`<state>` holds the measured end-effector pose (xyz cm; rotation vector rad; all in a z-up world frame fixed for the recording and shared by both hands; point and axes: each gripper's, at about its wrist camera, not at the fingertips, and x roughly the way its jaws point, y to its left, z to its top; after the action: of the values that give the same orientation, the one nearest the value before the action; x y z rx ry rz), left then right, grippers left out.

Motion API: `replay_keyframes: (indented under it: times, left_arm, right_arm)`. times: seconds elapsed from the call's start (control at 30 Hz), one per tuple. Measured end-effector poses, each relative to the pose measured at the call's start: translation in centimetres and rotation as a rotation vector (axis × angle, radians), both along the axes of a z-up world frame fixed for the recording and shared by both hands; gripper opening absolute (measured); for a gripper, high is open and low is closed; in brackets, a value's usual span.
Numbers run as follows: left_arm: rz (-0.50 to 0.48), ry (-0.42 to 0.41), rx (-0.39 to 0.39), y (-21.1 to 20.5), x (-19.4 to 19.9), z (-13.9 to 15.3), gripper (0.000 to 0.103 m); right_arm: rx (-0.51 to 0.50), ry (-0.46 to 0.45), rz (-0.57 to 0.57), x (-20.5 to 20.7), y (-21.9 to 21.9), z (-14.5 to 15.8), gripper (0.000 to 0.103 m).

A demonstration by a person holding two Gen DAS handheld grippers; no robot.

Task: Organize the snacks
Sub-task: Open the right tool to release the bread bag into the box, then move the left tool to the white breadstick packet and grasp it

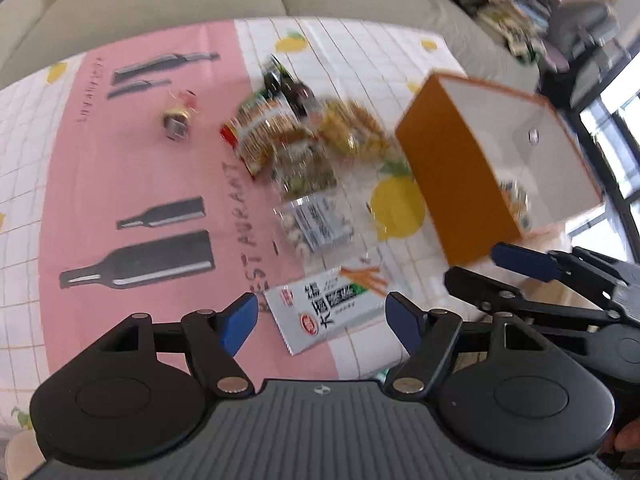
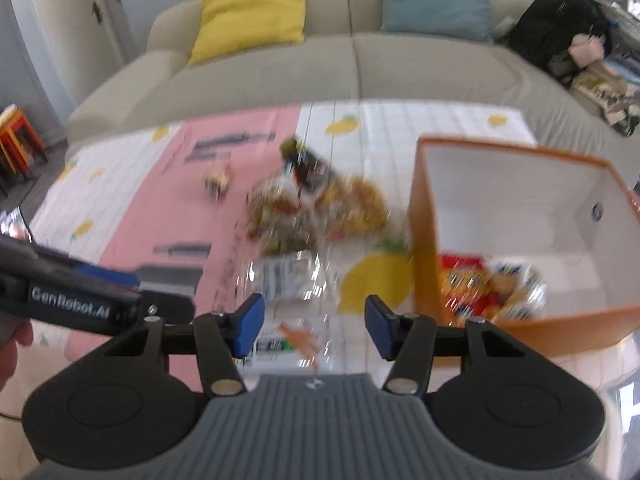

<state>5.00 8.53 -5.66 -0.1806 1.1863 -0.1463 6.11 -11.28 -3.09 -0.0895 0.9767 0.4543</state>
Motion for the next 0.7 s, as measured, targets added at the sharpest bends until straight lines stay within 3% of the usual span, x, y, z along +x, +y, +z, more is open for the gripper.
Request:
replay_keyframes:
  times: [0.33, 0.57, 0.7]
  left_arm:
    - [-0.229, 0.047, 0.039, -1.8, 2.0, -3.1, 0.087]
    - [-0.453, 0.044, 0.136, -3.6, 2.9, -5.2, 0.088]
    - [-0.567, 0.05, 0.179, -4.8, 3.3, -7.0, 0.088]
  right_arm:
    - [-0.091, 0.13, -0.002, 1.5, 0.8, -5.5, 0.038]
    - [-0.1, 0.186, -0.031, 2.6, 0.2, -8.0, 0.038]
    - [-0.097, 0.234, -0.041, 3.0, 0.0, -9.4, 0.029]
